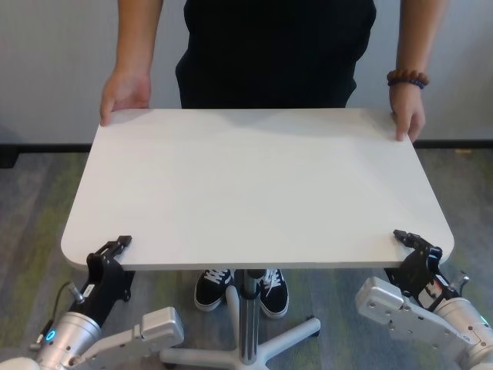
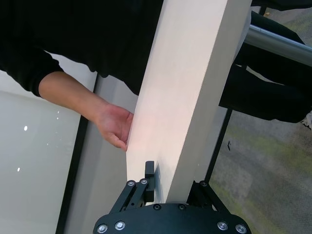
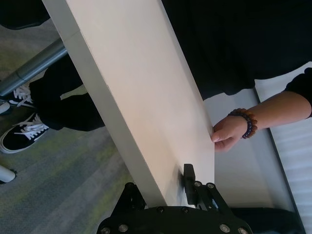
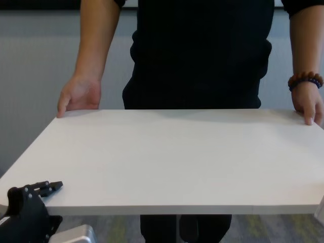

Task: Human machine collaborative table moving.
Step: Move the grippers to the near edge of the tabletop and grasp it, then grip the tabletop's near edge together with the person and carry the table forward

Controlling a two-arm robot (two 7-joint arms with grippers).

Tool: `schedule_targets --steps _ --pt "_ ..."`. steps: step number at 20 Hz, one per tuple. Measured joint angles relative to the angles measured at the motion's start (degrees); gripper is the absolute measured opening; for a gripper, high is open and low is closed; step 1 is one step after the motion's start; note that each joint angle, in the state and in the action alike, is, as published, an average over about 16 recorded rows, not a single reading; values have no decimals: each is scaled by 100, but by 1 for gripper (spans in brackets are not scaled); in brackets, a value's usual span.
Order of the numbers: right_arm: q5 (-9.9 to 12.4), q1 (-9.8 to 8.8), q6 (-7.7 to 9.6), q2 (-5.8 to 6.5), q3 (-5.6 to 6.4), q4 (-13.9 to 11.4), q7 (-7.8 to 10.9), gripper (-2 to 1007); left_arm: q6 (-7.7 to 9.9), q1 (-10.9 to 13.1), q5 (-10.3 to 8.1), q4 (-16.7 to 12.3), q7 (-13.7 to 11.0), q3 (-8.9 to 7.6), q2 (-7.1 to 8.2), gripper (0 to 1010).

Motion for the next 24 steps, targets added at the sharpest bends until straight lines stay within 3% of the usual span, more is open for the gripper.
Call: schedule_targets --steps 10,24 --pt "-9 2 -18 -8 12 2 -26 345 -12 -4 14 -3 3 -4 -8 289" --pt "-179 24 -221 -45 123 -29 -77 343 -55 -19 106 -154 -53 -116 -117 286"
